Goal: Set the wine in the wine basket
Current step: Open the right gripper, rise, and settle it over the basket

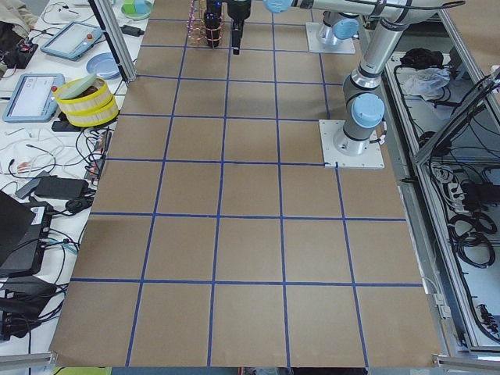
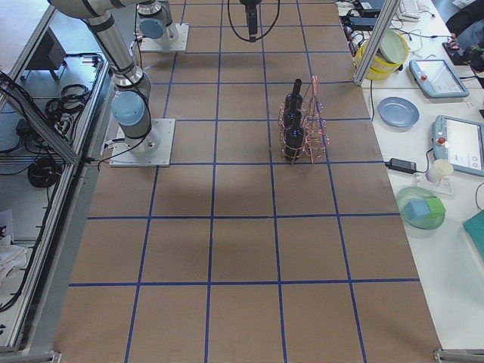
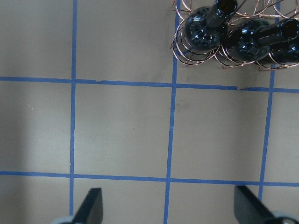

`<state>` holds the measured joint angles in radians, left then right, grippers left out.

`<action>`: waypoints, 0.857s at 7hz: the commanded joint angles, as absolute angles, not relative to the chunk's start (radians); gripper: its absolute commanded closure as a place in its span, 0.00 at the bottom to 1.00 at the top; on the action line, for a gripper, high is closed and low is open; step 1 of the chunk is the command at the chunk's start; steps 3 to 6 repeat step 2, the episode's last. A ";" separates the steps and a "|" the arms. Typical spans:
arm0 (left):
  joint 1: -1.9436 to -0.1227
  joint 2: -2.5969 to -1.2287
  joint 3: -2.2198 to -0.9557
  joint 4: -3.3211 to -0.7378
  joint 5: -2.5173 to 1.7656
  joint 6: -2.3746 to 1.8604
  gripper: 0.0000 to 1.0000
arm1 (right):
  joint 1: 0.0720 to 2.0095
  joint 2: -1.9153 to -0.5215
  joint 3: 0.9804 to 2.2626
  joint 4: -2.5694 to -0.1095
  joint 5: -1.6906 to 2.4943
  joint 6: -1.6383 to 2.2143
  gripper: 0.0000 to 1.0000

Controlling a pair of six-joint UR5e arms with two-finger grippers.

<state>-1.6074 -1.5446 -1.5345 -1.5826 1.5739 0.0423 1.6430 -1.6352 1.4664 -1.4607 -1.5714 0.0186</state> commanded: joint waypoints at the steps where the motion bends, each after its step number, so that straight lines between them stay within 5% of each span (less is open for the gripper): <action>1: -1.608 -1.545 -1.536 -1.583 1.574 0.043 0.00 | 1.644 -1.635 1.466 -1.457 -1.572 0.018 0.00; 6: -1.608 -1.545 -1.536 -1.585 1.574 0.041 0.00 | 1.643 -1.635 1.466 -1.457 -1.572 0.020 0.00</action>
